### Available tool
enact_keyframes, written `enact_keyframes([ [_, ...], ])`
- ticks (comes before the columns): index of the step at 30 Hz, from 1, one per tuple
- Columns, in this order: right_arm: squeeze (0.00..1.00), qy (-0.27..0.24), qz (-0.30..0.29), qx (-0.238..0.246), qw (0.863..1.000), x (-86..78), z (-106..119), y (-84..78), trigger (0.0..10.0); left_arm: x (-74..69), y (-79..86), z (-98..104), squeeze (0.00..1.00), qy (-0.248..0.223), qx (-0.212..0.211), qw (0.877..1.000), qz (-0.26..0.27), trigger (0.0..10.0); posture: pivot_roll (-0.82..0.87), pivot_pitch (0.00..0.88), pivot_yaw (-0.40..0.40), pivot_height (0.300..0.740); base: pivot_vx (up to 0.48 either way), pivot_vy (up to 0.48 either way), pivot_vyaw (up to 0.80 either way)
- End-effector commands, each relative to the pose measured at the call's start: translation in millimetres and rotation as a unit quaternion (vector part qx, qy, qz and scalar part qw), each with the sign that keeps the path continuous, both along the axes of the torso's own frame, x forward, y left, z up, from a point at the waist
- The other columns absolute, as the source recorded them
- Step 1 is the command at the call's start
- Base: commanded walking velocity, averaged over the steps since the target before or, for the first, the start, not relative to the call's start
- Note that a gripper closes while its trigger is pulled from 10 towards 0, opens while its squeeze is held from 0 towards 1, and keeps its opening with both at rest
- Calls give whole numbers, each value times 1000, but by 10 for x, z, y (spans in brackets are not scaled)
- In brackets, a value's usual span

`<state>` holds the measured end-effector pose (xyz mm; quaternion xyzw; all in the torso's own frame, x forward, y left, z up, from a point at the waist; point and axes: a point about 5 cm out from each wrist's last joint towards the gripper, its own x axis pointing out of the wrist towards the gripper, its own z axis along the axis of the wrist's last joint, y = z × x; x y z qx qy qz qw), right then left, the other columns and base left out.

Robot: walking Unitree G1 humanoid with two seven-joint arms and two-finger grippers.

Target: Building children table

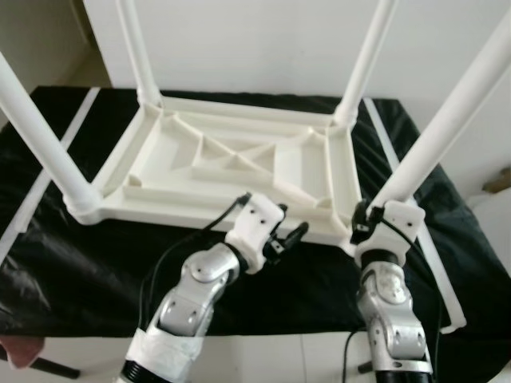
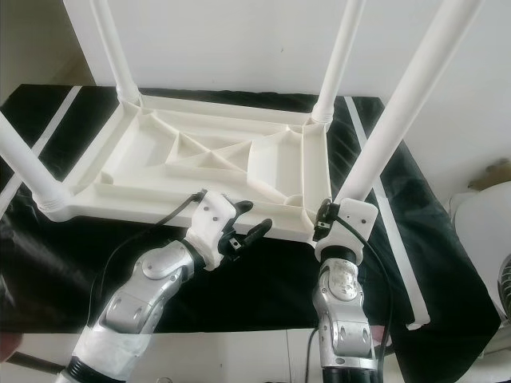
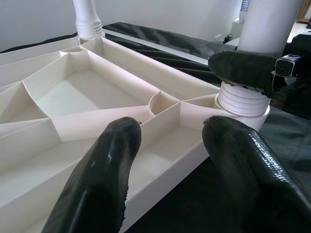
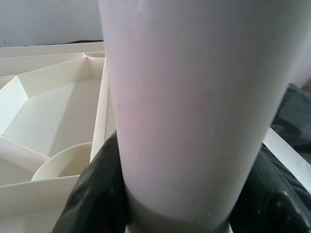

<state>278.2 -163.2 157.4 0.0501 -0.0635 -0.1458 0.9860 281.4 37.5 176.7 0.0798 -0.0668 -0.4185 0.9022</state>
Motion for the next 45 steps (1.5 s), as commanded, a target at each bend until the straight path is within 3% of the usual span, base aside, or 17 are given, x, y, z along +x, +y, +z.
enact_keyframes([
  [1,0,44,-12,25,999,-52,-181,29,10000,-3,-16,-12,0,6,-3,1000,2,10000,-105,108,-38,740,0,0,0],
  [3,0,44,-14,31,998,-54,-180,34,10000,-7,-23,-14,0,6,-3,1000,1,10000,-105,106,-40,740,0,0,0],
  [4,1000,43,-14,31,998,-55,-172,41,10000,-12,-31,-14,0,5,-2,1000,-1,10000,-103,105,-43,740,0,0,0],
  [14,1000,34,10,10,999,-54,-129,29,10000,-27,-27,-23,0,6,-2,1000,4,10000,-96,106,-56,740,0,0,0],
  [26,988,15,127,-20,992,-27,-52,-128,10000,-16,-1,-18,0,5,-1,1000,7,10000,-100,106,-53,740,0,0,0],
  [27,0,16,136,-27,990,-21,-49,-162,10000,-13,2,-17,0,5,-1,1000,7,10000,-103,106,-51,740,0,0,0],
  [31,0,17,150,-35,988,-9,-45,-205,10000,-8,5,-16,0,5,-1,1000,7,10000,-106,107,-50,740,0,0,0],
  [35,0,19,215,-54,975,41,-29,-276,10000,-6,-21,-9,0,4,-1,1000,4,10000,-111,111,-48,740,0,0,0],
  [38,0,19,228,-54,972,50,-27,-286,10000,-6,-23,-8,0,4,-2,1000,3,10000,-111,111,-49,740,0,0,0],
  [40,0,21,277,-79,957,92,-6,-328,10000,-2,-19,1,0,3,-2,1000,3,10000,-109,115,-48,740,0,0,0],
  [44,0,22,297,-95,950,103,5,-336,10000,-1,-12,4,0,3,-4,1000,5,10000,-109,115,-48,740,0,0,0],
  [45,0,25,316,-121,941,110,4,-326,10000,-4,-12,4,0,4,-4,1000,5,10000,-110,118,-46,740,0,0,0],
])
